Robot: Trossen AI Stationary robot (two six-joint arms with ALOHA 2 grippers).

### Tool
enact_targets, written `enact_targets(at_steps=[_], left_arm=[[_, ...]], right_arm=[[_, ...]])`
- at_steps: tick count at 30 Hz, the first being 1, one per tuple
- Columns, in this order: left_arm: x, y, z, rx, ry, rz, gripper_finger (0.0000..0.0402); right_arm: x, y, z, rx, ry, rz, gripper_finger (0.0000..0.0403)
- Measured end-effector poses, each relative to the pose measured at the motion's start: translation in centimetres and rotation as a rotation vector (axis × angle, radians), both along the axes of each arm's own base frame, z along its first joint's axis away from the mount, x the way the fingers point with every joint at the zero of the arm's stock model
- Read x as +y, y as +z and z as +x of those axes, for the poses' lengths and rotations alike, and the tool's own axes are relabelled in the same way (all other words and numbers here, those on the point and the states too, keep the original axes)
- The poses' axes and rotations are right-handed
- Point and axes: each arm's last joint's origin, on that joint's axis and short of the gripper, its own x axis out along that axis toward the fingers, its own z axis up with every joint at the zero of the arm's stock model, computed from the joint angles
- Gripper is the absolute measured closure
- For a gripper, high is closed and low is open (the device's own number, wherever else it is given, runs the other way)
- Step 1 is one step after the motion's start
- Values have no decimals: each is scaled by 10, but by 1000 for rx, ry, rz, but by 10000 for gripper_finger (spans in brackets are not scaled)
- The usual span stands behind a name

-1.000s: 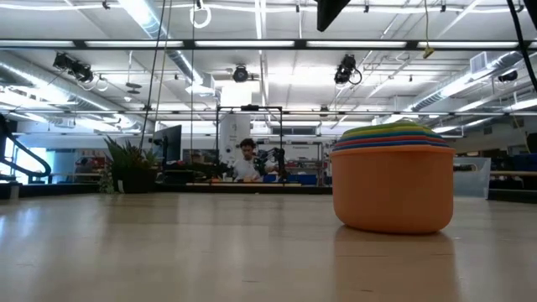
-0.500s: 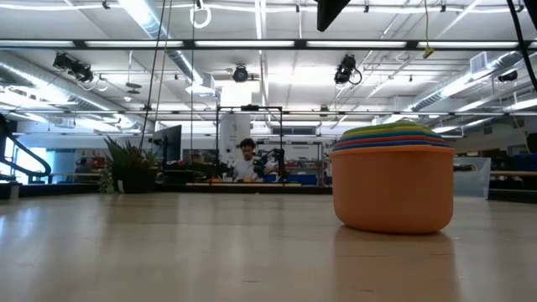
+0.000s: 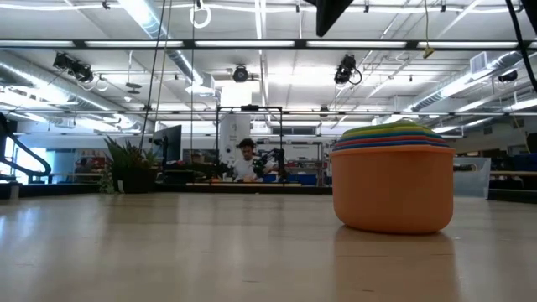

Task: Nest measuring cups in basket
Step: Stack the dark blue measuring cup on top of the green measuring cup

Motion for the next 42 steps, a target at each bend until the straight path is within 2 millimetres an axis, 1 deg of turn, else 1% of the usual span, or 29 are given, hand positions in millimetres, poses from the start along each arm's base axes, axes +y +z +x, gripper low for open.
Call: enact_targets(at_steps=[2, 5, 6, 10, 13, 17, 23, 28, 33, 37, 42], left_arm=[[0, 0, 0, 6, 0, -3, 327], [0, 1, -1, 24, 0, -11, 379], [0, 1, -1, 26, 2, -18, 387], [2, 0, 2, 34, 47, -18, 385], [7, 4, 8, 41, 98, -33, 387], [21, 15, 21, -18, 197, -10, 390], [49, 41, 47, -94, 396, -63, 392], [73, 65, 79, -157, 548, -140, 392], [97, 93, 114, -227, 685, -209, 392], [119, 118, 139, -327, 780, -241, 392], [142, 148, 162, -457, 901, -297, 392]], right_arm=[[-1, 0, 0, 1, -3, -1, 398], [-2, 0, 0, 1, -6, -3, 398], [-2, 1, -1, -1, -7, -3, 398], [-3, 9, -9, -15, -20, -19, 398], [-4, 24, -20, -60, -50, -44, 399], [-6, 48, -40, -155, -99, -43, 399], [-8, 78, -80, -271, -163, -44, 399], [-15, 100, -116, -370, -202, -36, 399], [-26, 115, -148, -489, -390, 25, 399], [-33, 118, -171, -551, -531, -13, 399], [-39, 111, -193, -593, -718, -44, 399]])
